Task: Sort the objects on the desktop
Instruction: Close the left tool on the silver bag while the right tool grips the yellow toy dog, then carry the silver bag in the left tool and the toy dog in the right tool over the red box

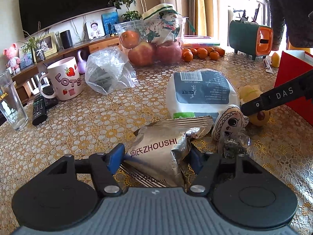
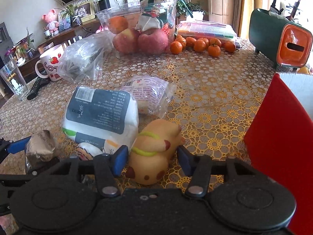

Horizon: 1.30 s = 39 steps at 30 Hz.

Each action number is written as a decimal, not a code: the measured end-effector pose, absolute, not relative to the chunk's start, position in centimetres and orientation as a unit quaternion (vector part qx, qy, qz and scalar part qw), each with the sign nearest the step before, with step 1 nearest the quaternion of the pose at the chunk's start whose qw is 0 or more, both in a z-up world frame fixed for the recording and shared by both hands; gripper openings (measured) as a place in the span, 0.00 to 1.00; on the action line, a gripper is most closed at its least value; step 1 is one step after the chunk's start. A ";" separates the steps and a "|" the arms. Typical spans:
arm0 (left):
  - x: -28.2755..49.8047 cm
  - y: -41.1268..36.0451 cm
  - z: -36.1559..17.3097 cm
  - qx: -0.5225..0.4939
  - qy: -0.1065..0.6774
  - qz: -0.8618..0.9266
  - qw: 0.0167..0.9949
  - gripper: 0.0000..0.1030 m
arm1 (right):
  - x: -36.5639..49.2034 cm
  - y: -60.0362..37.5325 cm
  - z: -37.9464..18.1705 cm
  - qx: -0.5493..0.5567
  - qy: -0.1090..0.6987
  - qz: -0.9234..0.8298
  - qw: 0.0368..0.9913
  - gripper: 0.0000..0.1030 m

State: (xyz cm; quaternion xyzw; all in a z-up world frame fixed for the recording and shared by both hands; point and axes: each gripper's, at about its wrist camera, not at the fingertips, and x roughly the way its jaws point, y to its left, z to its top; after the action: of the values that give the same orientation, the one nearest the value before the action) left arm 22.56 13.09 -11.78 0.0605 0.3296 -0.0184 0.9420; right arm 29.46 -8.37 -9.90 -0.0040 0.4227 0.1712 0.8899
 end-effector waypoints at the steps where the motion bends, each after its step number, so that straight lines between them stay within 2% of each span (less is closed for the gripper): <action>1: 22.5 13.1 -11.7 0.060 0.330 -0.017 0.942 0.63 | 29.3 -8.5 -9.8 -0.003 0.422 0.171 0.891 0.51; 11: 21.2 12.4 -10.0 0.054 0.332 0.000 0.942 0.60 | 27.2 -9.9 -8.0 0.001 0.414 0.174 0.893 0.50; 22: 18.4 10.0 -5.9 0.047 0.317 0.001 0.947 0.60 | 23.7 -12.0 -4.3 0.014 0.391 0.194 0.900 0.50; 39: 13.9 1.4 0.7 0.069 0.281 -0.041 0.956 0.60 | 17.4 -17.8 0.9 0.036 0.344 0.213 0.914 0.50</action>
State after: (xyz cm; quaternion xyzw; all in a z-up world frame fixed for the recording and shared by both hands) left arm 13.86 1.38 0.71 0.0692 0.2808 -0.0413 0.9564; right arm 17.42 -17.83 0.88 0.0361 0.3440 0.2131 0.9137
